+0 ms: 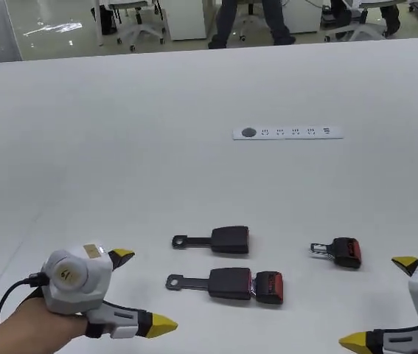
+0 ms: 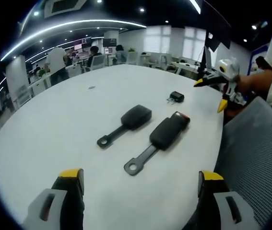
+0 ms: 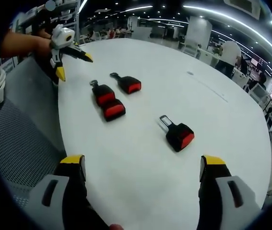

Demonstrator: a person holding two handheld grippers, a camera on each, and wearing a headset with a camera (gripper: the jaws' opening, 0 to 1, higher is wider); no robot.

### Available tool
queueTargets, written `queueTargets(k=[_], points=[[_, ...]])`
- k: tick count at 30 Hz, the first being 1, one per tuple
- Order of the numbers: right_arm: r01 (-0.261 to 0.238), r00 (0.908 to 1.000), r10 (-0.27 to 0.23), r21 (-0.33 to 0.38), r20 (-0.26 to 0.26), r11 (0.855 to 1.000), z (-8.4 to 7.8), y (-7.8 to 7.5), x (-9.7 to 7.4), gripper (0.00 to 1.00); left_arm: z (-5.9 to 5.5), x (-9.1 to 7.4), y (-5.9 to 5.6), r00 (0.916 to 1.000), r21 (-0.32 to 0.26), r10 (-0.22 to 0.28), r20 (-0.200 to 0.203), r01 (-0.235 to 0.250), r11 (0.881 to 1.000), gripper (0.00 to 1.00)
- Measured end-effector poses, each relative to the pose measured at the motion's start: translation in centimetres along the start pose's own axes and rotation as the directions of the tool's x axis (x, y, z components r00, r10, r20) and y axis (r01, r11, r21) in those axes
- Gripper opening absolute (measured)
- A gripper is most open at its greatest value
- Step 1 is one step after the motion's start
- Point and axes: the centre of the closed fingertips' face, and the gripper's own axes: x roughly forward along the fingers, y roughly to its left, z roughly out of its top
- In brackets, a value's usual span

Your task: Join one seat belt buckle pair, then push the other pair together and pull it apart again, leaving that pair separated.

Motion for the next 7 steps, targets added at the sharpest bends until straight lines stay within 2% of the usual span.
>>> queueTargets(k=[5, 7], points=[[0.010, 0.9999, -0.010, 0.006, -0.005, 1.000, -0.20, 0.00, -0.19, 1.00, 0.00, -0.37, 0.27, 0.9999, 0.010, 0.000, 0.012, 0.000, 1.000, 1.00], [0.004, 1.0000, -0.004, 0.009, -0.007, 1.000, -0.76, -0.17, 0.19, 1.00, 0.20, -0.36, 0.33, 0.9998, 0.012, 0.004, 0.017, -0.005, 1.000, 1.00]])
